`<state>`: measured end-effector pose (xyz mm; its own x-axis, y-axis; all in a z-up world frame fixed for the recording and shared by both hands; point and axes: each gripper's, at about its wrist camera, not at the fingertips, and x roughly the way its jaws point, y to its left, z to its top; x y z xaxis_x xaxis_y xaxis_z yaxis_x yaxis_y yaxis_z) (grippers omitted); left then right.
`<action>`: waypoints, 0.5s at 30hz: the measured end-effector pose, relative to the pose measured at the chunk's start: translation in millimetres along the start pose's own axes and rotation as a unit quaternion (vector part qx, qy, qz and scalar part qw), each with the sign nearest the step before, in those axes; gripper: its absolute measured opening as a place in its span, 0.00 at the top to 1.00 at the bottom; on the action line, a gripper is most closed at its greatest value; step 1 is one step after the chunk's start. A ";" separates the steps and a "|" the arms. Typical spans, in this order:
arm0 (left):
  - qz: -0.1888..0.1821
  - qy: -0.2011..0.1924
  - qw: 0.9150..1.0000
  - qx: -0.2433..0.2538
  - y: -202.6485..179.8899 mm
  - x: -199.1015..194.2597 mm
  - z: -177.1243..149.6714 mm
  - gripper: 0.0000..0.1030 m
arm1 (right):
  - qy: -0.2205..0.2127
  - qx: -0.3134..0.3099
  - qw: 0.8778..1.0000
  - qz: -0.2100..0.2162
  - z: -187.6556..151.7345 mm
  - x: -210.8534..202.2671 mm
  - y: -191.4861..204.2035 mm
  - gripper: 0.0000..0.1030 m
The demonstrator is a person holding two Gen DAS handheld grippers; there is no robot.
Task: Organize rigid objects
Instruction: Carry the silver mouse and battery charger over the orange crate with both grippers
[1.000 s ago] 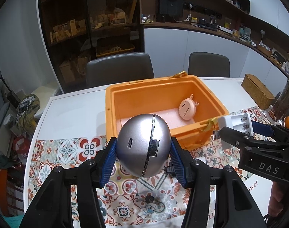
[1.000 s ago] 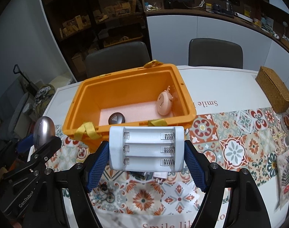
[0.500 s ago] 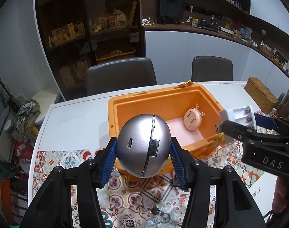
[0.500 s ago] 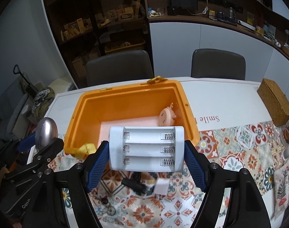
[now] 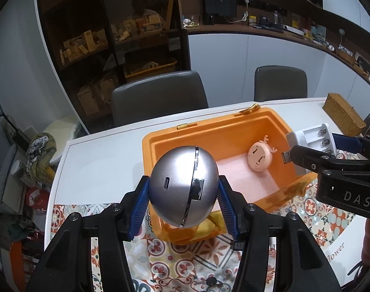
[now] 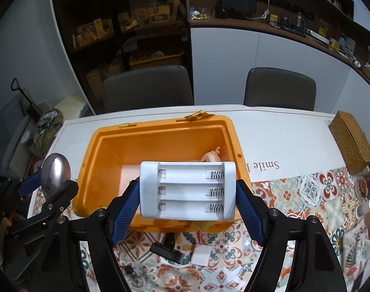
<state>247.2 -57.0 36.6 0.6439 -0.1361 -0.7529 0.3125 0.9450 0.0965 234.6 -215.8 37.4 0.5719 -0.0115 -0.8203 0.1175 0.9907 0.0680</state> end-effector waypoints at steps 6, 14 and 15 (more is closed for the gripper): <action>-0.002 0.015 1.000 0.002 0.6 14.9 5.0 0.48 | 0.028 -0.006 1.000 -0.001 6.7 20.2 2.1 0.26; -0.013 0.050 0.999 -0.003 2.6 40.7 8.9 0.48 | 0.062 0.000 0.998 -0.003 12.0 48.2 0.3 0.26; -0.013 0.053 0.998 -0.003 2.2 43.4 9.0 0.48 | 0.064 0.000 0.998 -0.004 12.4 50.6 0.3 0.26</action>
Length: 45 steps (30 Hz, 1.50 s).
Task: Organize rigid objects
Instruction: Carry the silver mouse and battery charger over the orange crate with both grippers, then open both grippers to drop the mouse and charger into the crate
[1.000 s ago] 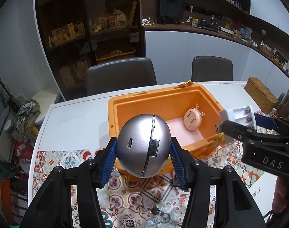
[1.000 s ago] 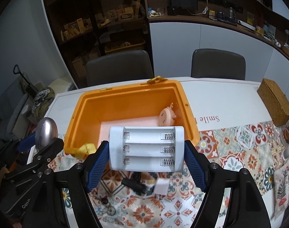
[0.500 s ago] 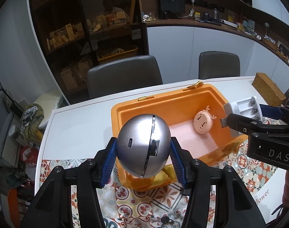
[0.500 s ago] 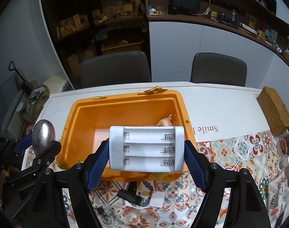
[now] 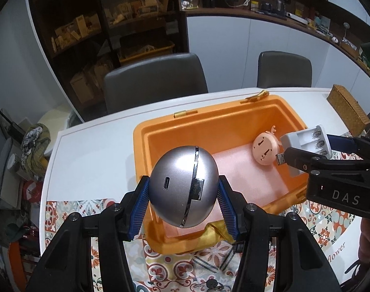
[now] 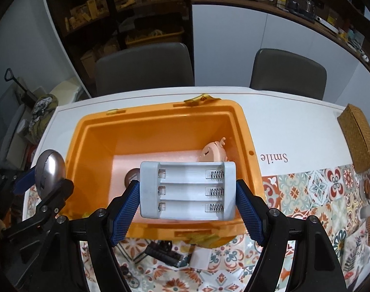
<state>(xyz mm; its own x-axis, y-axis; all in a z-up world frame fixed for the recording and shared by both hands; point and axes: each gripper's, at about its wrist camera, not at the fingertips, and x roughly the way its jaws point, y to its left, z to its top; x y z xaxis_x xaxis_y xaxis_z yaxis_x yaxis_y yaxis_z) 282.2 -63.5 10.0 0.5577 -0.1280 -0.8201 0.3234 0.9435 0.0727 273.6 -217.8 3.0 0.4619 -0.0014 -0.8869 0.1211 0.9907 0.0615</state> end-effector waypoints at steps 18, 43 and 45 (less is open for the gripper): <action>-0.004 0.071 0.997 -0.003 -5.6 50.8 -2.9 0.47 | 0.035 0.004 0.999 -0.019 0.8 36.8 -6.9 0.26; 0.047 0.062 0.996 -0.046 23.9 22.1 -8.8 0.29 | 0.036 0.018 0.999 -0.019 -4.3 40.6 -2.2 0.17; 0.045 0.058 0.996 -0.050 25.3 17.8 -10.4 0.28 | 0.039 0.018 0.999 -0.016 -8.1 39.2 -1.0 0.17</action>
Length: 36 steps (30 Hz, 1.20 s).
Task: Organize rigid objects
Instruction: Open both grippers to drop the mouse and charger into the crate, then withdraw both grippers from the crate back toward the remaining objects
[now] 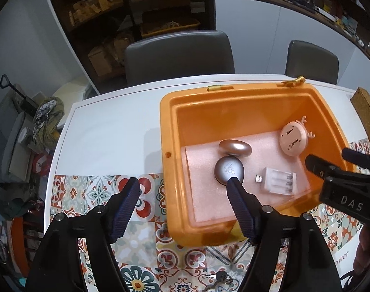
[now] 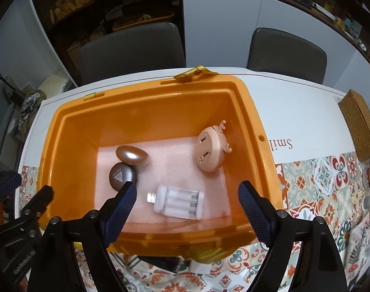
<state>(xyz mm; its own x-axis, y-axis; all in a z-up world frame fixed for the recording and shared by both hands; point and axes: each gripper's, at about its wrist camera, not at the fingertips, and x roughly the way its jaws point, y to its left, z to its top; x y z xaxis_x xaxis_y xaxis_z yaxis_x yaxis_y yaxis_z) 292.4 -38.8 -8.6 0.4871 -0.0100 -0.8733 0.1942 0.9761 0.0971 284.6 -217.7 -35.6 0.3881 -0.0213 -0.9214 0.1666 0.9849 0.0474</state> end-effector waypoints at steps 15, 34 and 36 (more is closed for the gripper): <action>-0.003 -0.024 1.000 -0.010 6.1 -34.7 -21.6 0.22 | -0.038 -0.016 0.999 0.000 -28.5 -43.9 7.4 0.17; -0.013 -0.028 0.999 -0.031 10.3 -61.5 -63.0 0.20 | -0.064 -0.012 0.998 0.023 -72.9 -79.2 1.0 0.17; -0.013 -0.026 0.999 -0.034 9.8 -61.5 -68.7 0.20 | -0.064 -0.012 0.998 0.024 -78.7 -80.2 0.0 0.17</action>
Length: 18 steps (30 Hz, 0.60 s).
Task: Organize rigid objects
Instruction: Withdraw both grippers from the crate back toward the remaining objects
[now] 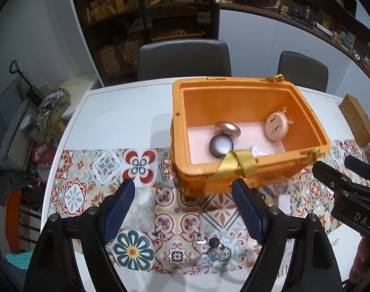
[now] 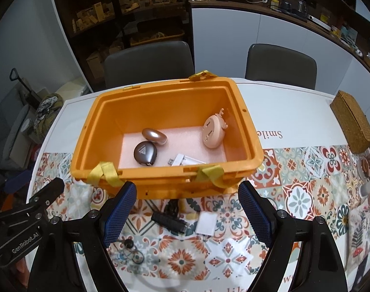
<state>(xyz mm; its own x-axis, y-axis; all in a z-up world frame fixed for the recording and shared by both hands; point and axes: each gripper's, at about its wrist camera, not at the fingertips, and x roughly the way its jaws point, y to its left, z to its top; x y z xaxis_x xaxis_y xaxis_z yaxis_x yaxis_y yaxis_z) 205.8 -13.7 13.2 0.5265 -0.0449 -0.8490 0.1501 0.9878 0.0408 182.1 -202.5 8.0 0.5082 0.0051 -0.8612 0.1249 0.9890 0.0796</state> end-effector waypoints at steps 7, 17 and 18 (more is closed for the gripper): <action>-0.002 0.019 1.000 -0.001 -3.0 6.9 -20.1 0.20 | 0.003 -0.004 1.000 0.000 -17.2 0.4 -1.0 0.17; -0.014 0.053 0.998 -0.002 -6.4 23.7 -46.0 0.20 | 0.028 -0.001 1.000 0.005 -44.6 11.8 -5.0 0.17; -0.015 0.055 0.998 -0.001 -7.0 24.7 -48.0 0.20 | 0.029 -0.001 1.000 0.005 -46.5 12.5 -5.4 0.17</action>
<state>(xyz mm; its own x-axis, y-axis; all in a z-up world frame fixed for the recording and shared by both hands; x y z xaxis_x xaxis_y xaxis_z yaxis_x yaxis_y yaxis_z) 177.5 -14.6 -33.4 0.4264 -0.0577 -0.9027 0.1630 0.9865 0.0140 148.1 -200.9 -26.6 0.4587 0.0237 -0.8883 0.1190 0.9890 0.0879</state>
